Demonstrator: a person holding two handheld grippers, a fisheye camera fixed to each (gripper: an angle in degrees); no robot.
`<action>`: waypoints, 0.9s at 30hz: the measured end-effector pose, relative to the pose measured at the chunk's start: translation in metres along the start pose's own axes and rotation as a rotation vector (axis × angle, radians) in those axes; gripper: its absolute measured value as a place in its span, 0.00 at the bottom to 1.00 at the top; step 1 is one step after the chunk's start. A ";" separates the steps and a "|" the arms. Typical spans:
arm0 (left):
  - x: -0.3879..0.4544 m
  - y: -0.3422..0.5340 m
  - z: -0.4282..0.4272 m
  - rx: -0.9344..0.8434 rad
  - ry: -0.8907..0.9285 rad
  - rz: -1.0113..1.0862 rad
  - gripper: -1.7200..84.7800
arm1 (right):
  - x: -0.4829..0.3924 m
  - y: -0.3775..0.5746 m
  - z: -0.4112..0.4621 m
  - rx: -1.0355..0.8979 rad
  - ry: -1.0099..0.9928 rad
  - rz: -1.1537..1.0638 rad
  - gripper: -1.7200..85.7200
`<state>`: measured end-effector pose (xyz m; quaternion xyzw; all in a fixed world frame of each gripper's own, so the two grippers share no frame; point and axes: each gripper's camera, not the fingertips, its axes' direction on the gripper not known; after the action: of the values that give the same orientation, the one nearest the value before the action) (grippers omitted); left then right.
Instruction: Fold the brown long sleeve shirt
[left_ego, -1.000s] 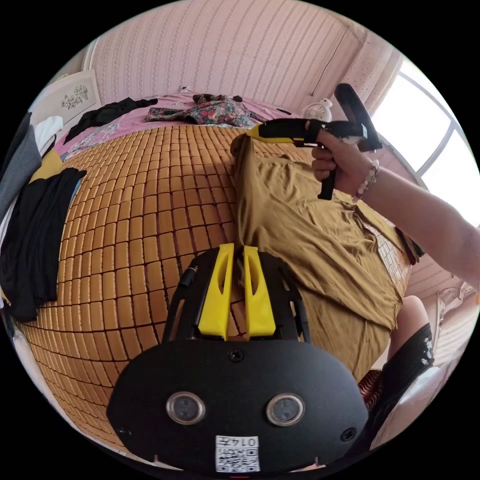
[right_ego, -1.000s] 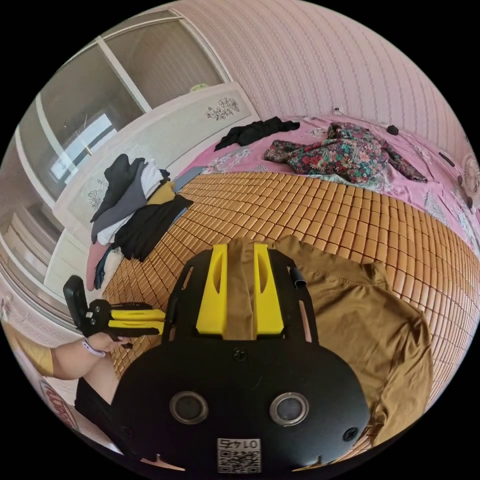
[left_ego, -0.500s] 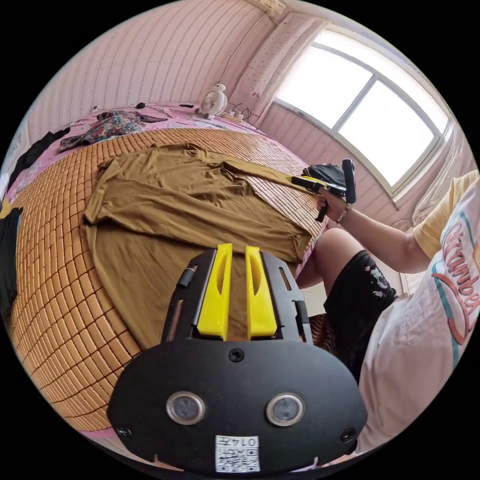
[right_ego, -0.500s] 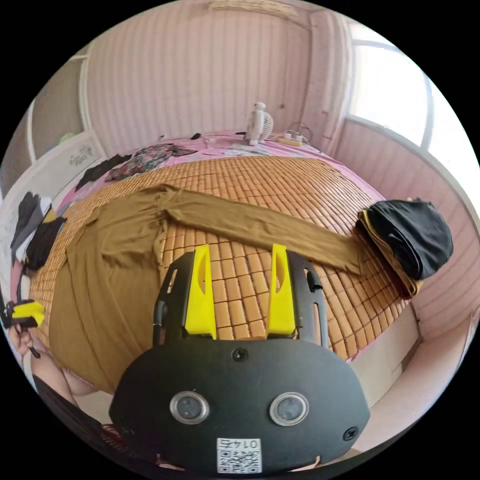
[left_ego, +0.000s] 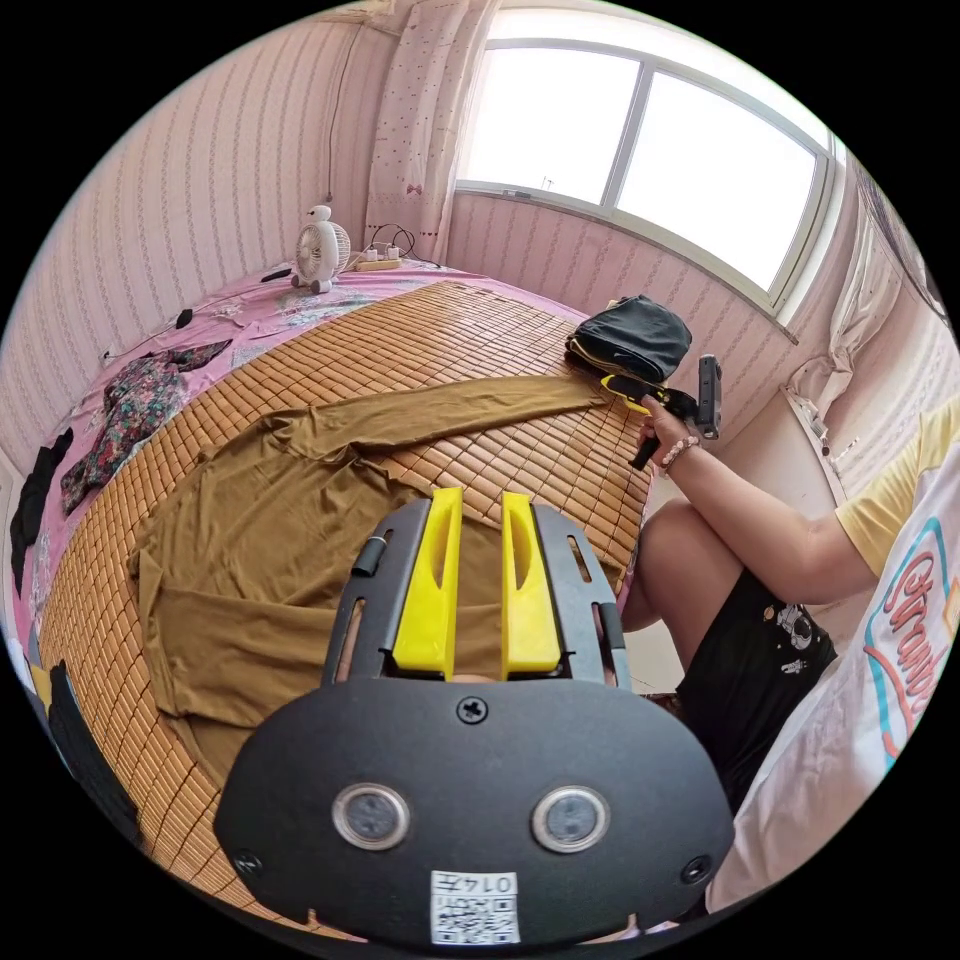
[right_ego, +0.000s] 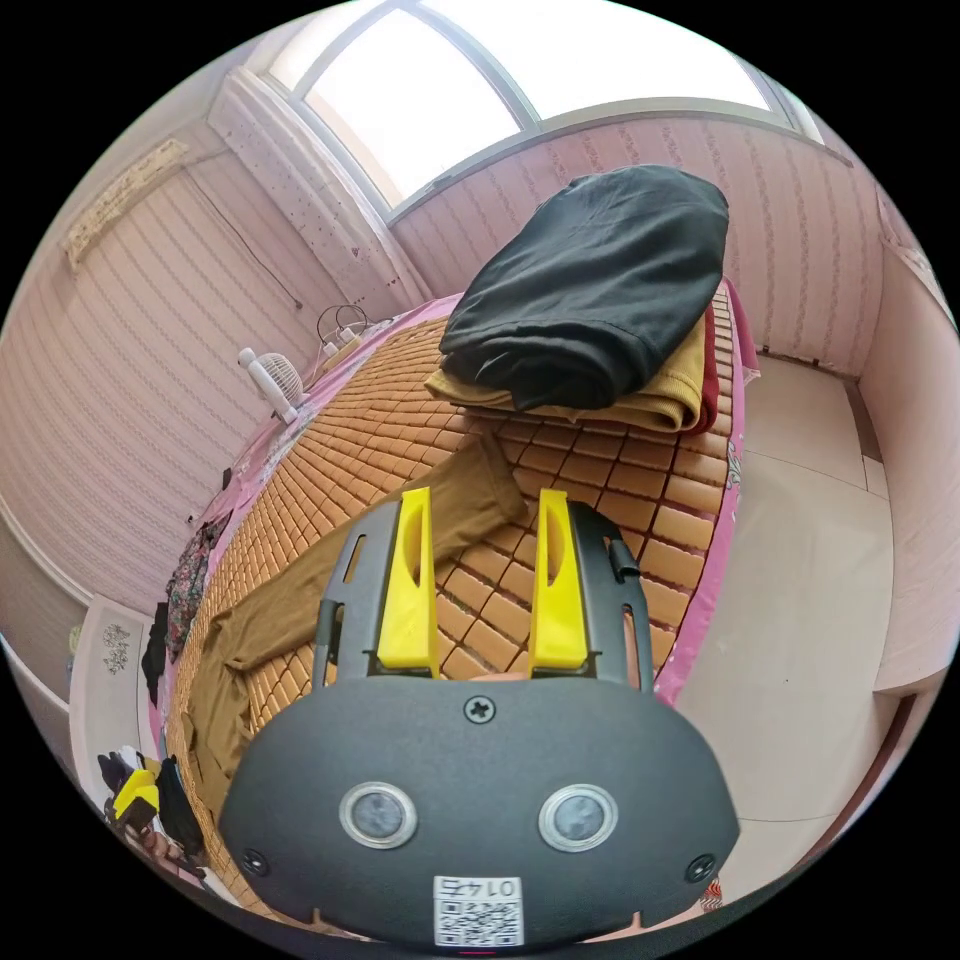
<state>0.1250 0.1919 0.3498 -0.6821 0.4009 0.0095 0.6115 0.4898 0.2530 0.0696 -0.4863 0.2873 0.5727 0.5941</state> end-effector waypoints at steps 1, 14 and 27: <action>0.003 -0.014 0.012 0.003 0.029 0.008 0.09 | 0.004 -0.003 -0.001 0.009 0.002 0.009 0.18; 0.037 -0.178 0.159 0.001 0.102 0.077 0.11 | 0.068 -0.057 0.020 -0.174 -0.143 0.104 0.05; 0.074 -0.247 0.296 -0.281 -0.029 0.123 0.12 | 0.106 -0.085 0.022 -0.237 -0.312 0.136 0.04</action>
<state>0.4544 0.3844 0.4423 -0.7349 0.4279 0.1126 0.5139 0.5853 0.3264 0.0037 -0.4376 0.1545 0.7098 0.5299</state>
